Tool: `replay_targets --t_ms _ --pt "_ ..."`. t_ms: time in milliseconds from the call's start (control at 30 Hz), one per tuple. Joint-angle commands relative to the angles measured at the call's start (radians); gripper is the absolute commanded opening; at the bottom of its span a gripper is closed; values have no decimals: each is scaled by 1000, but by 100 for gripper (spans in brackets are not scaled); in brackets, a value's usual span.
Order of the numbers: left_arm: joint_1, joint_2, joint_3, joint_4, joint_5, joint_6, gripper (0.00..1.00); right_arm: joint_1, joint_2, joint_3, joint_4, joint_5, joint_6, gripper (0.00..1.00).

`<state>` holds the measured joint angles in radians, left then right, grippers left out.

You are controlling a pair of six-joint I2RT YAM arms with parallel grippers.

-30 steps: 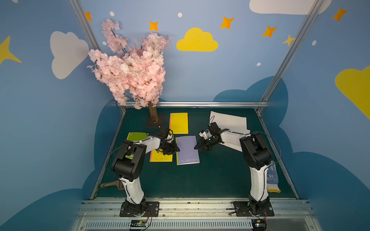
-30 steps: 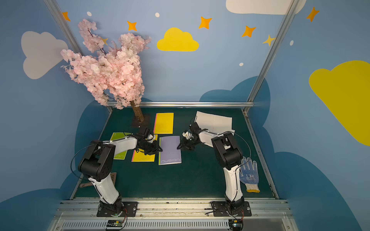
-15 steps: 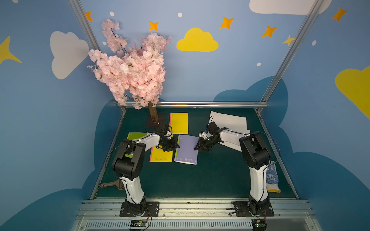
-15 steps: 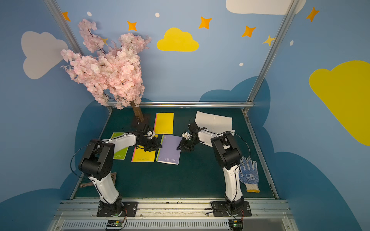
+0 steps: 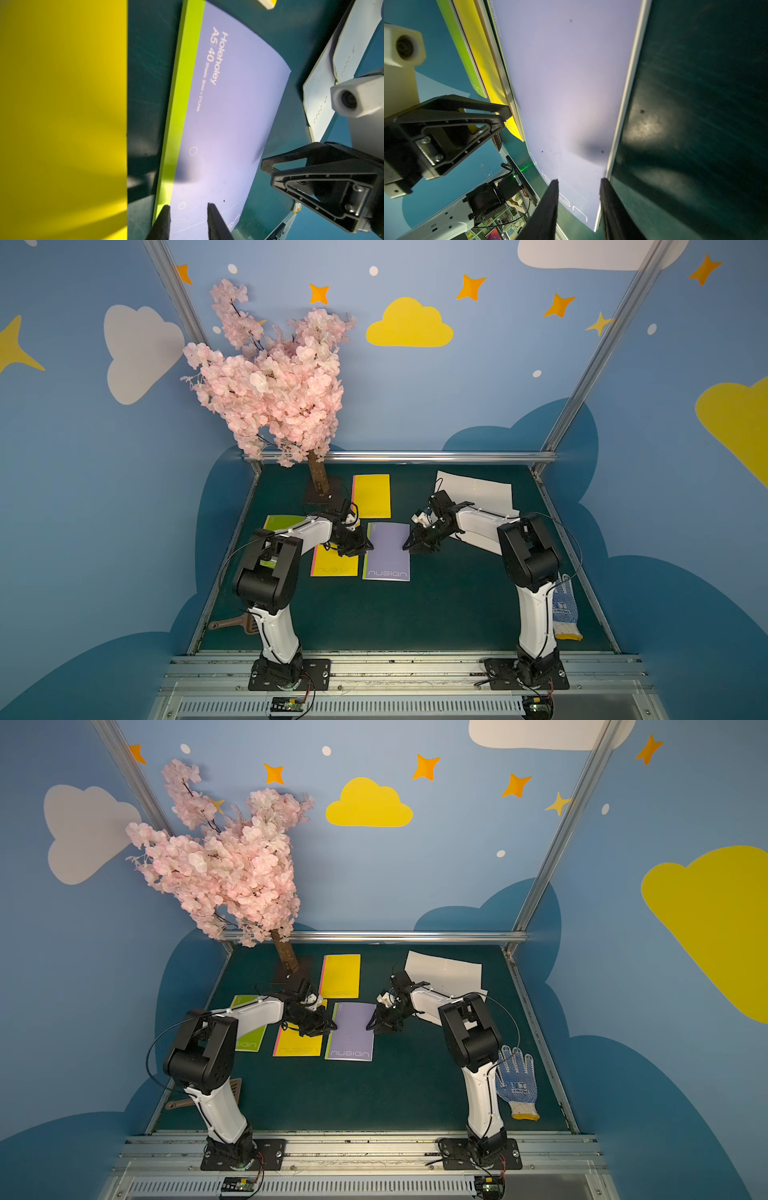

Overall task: Close the notebook
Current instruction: Move the notebook to the center of the board.

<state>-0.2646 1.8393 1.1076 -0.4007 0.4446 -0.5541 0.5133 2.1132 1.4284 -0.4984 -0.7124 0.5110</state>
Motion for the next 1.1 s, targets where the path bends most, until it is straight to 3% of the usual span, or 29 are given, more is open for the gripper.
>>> replay_targets --t_ms 0,333,733,1067 --pt "0 -11 -10 -36 -5 19 33 -2 20 33 -31 -14 -22 35" --pt "4 -46 10 -46 4 26 35 -14 10 37 -52 3 -27 37" --pt "4 -181 13 -22 -4 49 38 -38 36 43 -35 2 -31 38" --pt "4 -167 59 -38 4 55 38 -49 84 87 -23 -5 -22 38"
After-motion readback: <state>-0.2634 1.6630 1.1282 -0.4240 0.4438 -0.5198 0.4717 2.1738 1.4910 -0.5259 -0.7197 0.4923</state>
